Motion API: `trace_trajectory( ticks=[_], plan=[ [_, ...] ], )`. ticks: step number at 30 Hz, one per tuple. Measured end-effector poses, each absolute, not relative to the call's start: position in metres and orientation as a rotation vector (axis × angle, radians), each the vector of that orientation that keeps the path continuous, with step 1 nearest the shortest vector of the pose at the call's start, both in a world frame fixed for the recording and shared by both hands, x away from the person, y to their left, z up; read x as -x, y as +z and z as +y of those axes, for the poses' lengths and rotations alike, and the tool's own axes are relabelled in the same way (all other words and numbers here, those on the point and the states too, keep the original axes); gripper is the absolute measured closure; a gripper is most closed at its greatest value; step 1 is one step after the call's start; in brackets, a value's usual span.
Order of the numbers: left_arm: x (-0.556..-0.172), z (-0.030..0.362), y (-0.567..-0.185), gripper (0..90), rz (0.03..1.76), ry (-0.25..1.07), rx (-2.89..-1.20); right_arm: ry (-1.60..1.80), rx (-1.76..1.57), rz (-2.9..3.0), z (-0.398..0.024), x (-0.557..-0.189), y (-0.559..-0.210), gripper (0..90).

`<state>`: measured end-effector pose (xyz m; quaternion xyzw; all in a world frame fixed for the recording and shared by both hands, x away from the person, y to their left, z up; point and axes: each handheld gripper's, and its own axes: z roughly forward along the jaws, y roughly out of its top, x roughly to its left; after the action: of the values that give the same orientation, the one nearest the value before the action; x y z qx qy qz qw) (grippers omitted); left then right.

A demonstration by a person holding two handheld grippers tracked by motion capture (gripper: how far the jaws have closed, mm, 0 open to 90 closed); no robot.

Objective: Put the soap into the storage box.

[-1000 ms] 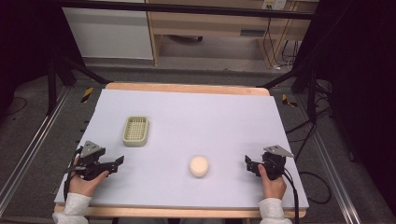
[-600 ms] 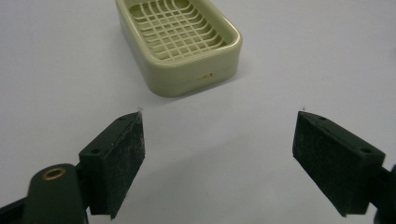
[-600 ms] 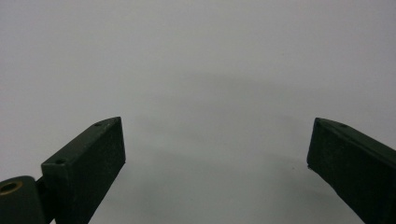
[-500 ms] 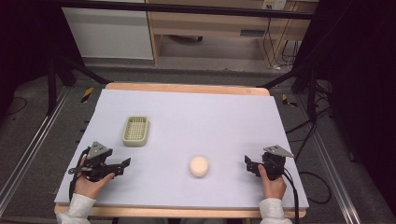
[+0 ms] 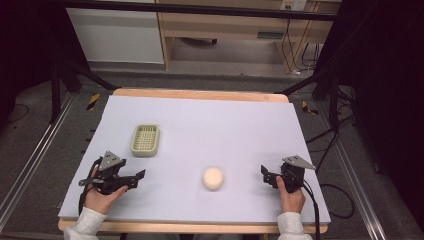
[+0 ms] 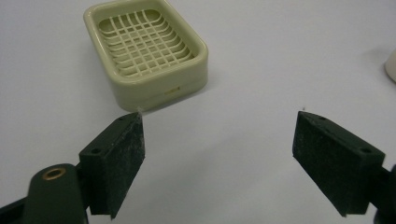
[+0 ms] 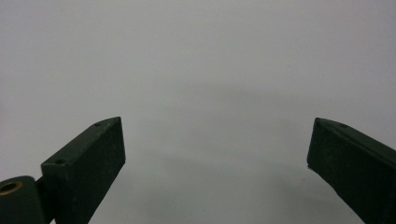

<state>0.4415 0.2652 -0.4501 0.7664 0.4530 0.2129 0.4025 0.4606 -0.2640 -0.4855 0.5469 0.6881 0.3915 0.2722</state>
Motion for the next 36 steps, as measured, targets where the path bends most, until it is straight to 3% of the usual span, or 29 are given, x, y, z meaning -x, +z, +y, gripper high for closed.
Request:
trace_trajectory(
  ticks=[36],
  plan=[
    [-0.446, 0.2, -0.428, 15.9, 0.962, 0.498, -2.034, 1.031, -1.466, 1.831, -0.262, -0.459, -0.486, 4.3]
  ],
)
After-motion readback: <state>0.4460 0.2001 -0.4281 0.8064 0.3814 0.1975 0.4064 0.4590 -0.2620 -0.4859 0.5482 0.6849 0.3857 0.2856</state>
